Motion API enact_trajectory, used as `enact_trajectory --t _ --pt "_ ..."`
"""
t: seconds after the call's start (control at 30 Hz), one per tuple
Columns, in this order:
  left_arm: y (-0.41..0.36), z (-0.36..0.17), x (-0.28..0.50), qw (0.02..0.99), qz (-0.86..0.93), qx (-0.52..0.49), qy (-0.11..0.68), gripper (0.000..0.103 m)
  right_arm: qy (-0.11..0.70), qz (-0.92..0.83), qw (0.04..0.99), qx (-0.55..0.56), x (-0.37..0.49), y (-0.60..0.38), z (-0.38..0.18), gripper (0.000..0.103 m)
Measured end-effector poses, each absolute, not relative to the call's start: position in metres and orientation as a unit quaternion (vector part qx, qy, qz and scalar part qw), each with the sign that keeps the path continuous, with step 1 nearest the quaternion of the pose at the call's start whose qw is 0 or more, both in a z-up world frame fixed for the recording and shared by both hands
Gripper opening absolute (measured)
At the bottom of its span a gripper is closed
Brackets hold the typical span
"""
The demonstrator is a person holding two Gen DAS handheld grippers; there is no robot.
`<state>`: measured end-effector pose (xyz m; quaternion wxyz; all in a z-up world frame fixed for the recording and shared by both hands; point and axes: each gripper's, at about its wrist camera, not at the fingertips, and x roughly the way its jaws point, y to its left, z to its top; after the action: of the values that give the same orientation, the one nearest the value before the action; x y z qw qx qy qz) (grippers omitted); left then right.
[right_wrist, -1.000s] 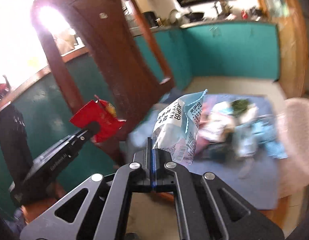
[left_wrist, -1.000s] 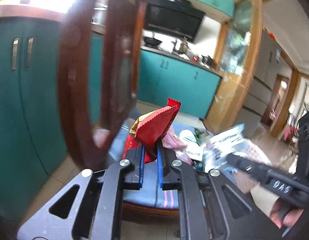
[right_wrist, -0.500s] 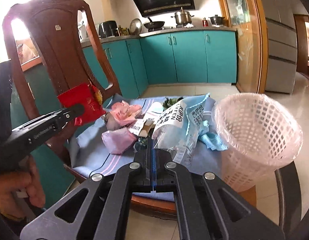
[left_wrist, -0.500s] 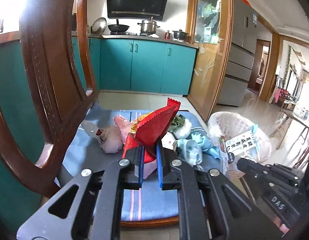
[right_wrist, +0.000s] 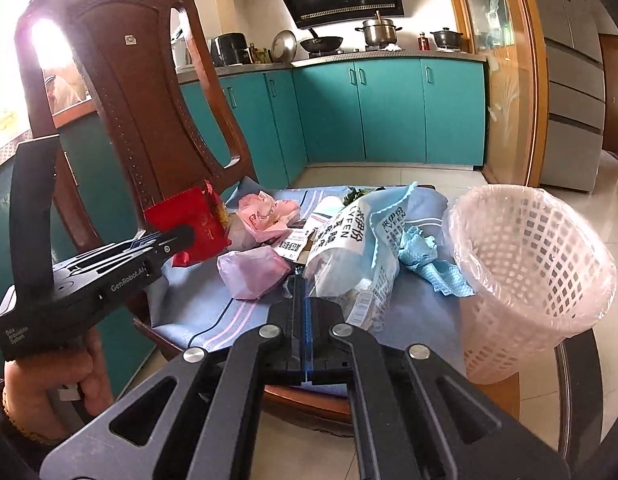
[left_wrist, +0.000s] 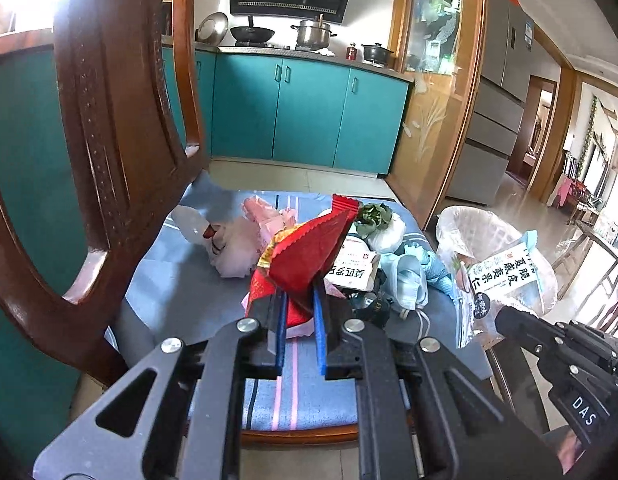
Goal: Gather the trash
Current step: 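Carry the clear bag into the white basket and open the right gripper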
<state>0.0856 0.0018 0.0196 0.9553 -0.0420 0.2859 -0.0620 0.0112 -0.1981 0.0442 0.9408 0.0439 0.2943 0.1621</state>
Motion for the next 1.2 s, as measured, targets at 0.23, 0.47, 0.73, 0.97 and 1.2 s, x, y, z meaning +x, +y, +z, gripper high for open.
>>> enact_trajectory --t 0.23,0.47,0.73,0.97,1.2 --pt "0.001 0.02 0.085 0.955 -0.062 -0.036 0.288 0.013 0.298 0.159 0.94 0.037 0.012 -0.197 0.042 0.001" --pt "0.002 0.02 0.084 0.955 -0.059 -0.034 0.288 0.013 0.295 0.152 0.943 0.034 0.013 -0.199 0.044 0.001" --pt "0.004 0.02 0.085 0.955 -0.06 -0.038 0.288 0.013 0.258 0.034 0.962 0.083 0.047 -0.27 0.062 0.001" --pt "0.005 0.019 0.086 0.953 -0.062 -0.039 0.293 0.013 0.279 -0.067 0.95 0.122 0.099 -0.344 0.049 0.001" --pt "0.006 0.016 0.087 0.951 -0.061 -0.037 0.301 0.013 0.296 -0.114 0.936 0.152 0.1 -0.37 0.034 0.066"
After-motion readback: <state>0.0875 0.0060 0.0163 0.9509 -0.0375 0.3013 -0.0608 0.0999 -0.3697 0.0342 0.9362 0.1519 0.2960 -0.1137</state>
